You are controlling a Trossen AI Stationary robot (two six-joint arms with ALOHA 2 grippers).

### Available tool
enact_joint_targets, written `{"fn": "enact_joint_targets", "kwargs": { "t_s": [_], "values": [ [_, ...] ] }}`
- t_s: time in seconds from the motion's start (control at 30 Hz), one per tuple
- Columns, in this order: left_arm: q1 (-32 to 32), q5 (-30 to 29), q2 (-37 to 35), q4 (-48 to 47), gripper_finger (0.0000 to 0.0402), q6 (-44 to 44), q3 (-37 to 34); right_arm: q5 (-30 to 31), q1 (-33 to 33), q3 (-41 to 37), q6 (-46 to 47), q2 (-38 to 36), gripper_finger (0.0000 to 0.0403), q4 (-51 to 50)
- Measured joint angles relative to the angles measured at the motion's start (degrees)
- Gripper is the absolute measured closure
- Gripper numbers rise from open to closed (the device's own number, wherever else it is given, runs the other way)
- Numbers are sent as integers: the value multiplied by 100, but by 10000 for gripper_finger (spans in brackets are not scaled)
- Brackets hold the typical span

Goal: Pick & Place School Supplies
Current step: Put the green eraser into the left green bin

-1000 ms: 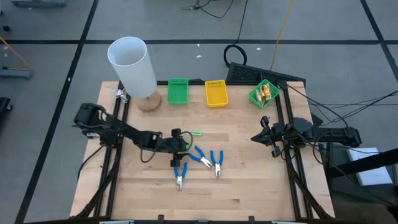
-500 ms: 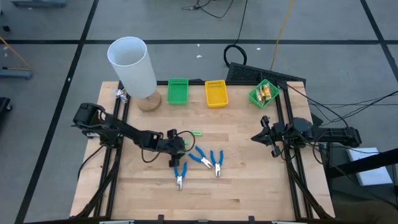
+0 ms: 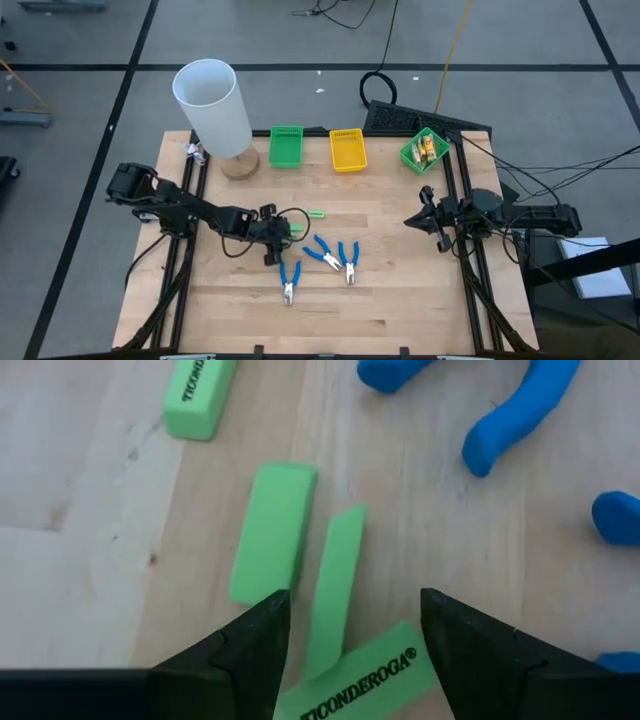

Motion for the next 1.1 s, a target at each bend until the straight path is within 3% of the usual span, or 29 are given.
{"fn": "enact_joint_targets", "kwargs": {
  "t_s": [1.1],
  "values": [
    [288, 367, 2, 140, 174, 212, -11, 13, 0, -2, 1, 2, 399, 32]
  ]
}}
